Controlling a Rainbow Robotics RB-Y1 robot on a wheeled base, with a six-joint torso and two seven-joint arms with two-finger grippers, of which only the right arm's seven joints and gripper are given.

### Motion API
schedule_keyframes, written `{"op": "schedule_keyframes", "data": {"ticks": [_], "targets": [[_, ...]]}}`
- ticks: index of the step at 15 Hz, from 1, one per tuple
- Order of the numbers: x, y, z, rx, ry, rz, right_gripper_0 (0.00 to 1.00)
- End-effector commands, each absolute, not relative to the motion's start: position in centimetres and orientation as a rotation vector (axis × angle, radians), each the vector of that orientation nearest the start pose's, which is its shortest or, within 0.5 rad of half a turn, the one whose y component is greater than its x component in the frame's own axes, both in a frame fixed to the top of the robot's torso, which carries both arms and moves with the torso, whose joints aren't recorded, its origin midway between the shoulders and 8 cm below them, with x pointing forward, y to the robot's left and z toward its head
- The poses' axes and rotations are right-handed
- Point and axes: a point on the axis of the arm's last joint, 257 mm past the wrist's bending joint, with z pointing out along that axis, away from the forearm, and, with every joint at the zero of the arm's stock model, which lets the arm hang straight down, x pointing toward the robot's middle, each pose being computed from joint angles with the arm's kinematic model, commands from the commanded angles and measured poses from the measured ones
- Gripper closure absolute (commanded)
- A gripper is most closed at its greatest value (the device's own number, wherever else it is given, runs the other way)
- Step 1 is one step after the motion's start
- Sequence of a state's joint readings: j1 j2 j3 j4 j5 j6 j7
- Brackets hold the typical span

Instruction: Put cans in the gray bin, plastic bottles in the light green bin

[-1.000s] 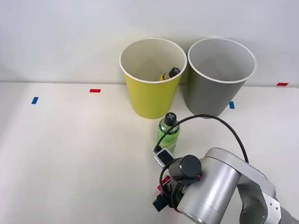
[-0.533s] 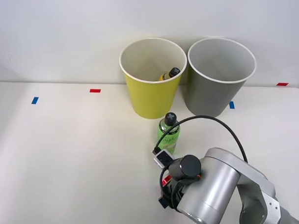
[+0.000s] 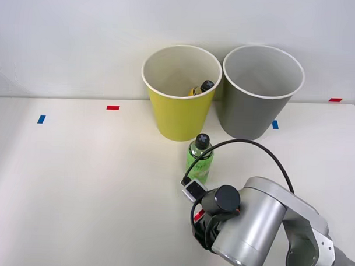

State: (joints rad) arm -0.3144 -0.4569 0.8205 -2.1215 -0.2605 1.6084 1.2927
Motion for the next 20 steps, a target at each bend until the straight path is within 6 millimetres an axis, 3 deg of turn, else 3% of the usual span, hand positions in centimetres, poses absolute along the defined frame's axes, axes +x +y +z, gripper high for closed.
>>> {"op": "schedule_keyframes", "data": {"ticks": [1, 3, 8, 10, 12, 20], "targets": [[32.9, -7.2, -31.8, -1.015, 2.486, -0.028, 0.94], [32.2, -7.7, -30.3, -0.975, 2.481, 0.046, 0.94], [28.1, -10.3, -25.4, -0.884, 2.403, 0.148, 0.97], [26.8, -13.3, -26.7, -0.829, 2.469, 0.12, 0.97], [27.1, -15.2, -26.9, -0.761, 2.481, 0.115, 0.98], [30.9, -19.8, -24.3, -0.54, 2.382, 0.065, 0.99]]}}
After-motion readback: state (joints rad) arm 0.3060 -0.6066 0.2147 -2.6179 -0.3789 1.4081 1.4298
